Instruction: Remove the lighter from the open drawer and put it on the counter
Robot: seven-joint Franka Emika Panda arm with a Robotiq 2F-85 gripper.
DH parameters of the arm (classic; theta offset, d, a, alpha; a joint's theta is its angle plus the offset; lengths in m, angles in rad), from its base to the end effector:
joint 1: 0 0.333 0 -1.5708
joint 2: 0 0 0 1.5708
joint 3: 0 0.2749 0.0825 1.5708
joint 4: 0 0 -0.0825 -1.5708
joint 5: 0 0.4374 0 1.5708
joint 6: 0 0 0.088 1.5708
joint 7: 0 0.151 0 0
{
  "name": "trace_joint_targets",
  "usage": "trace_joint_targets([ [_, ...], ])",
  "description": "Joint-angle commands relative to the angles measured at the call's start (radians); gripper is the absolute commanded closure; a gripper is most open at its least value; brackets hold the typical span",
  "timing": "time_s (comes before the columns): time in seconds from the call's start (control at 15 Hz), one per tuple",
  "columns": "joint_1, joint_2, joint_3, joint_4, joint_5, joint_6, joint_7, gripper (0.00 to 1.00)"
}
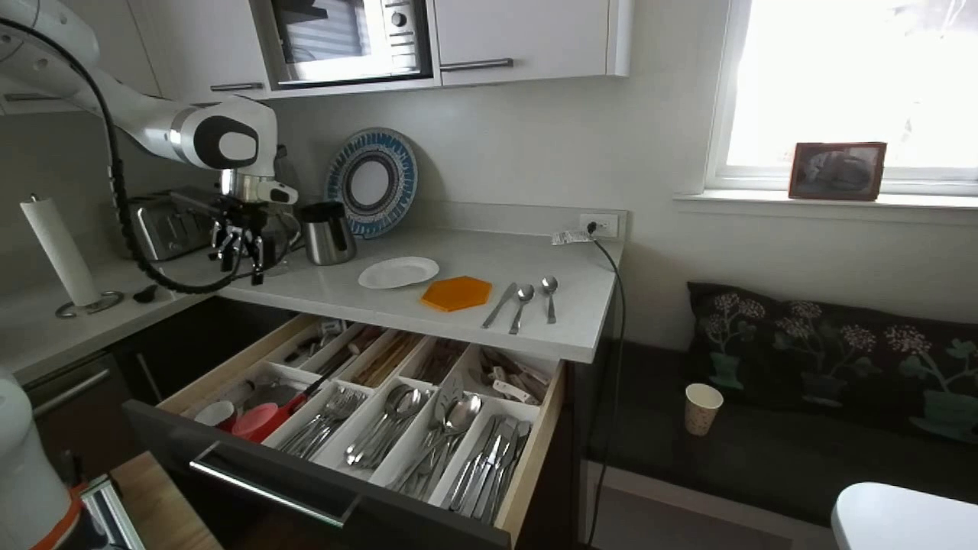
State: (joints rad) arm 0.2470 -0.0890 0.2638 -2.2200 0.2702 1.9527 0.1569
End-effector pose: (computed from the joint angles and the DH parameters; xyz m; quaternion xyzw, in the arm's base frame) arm 0.4525 0.2846 0.2884 -0.9837 -0.1121 0.1196 0.0734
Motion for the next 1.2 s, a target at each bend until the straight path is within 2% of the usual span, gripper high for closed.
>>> trace_joint_targets([
  [0.0, 0.018, -0.021, 0.013, -0.144, 0.038, 0.114, 0.024, 0.00],
  [0.4, 0.023, -0.020, 0.007, -0.349, 0.106, 0.343, -0.006, 0.00],
  [0.73, 0.012, 0.023, -0.006, -0.453, 0.068, 0.552, -0.017, 0.00],
  [0.87, 0.007, 0.050, -0.015, -0.470, 0.070, 0.588, -0.012, 0.00],
  [0.93, 0.014, 0.026, -0.010, -0.449, 0.066, 0.543, 0.002, 0.00],
  [1.13, 0.007, 0.047, -0.015, -0.459, 0.066, 0.567, 0.000, 0.00],
])
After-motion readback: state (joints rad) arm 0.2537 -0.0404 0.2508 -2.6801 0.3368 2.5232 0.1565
